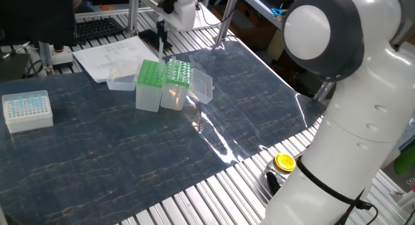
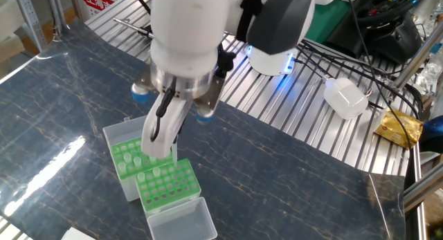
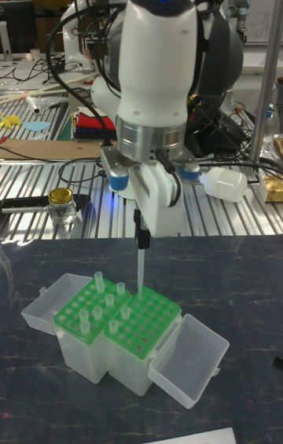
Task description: Transfer all large pipette tips from one holder to another
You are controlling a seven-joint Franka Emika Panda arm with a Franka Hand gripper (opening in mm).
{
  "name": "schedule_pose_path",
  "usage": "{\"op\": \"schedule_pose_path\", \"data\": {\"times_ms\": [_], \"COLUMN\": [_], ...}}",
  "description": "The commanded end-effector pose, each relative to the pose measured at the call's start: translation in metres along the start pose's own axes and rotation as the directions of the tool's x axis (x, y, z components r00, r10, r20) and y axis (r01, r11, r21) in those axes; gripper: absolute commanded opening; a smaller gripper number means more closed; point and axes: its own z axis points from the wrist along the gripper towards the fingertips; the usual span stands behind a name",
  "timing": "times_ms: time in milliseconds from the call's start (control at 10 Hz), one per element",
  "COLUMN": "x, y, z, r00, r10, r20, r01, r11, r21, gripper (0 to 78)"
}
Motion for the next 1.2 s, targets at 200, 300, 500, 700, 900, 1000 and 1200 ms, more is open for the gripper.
{"op": "schedule_pose_path", "data": {"times_ms": [200,300,500,700,900,1000,1200], "x": [-0.009,-0.009,-0.012,-0.014,-0.015,-0.016,-0.018], "y": [-0.006,-0.007,-0.012,-0.014,-0.013,-0.015,-0.017], "z": [-0.019,-0.019,-0.028,-0.031,-0.031,-0.034,-0.037], "r00": [0.998,0.998,0.990,0.964,0.931,0.912,0.878], "r10": [-0.049,-0.051,-0.140,-0.267,-0.364,-0.409,-0.479], "r20": [-0.034,-0.034,-0.030,-0.012,0.002,0.010,0.005], "r01": [0.049,0.051,0.140,0.267,0.364,0.409,0.479], "r11": [0.999,0.999,0.990,0.963,0.931,0.912,0.878], "r21": [-0.014,-0.014,-0.018,-0.026,-0.018,-0.012,-0.019], "gripper": [1.1,1.1,1.1,1.1,1.1,1.1,1.1]}}
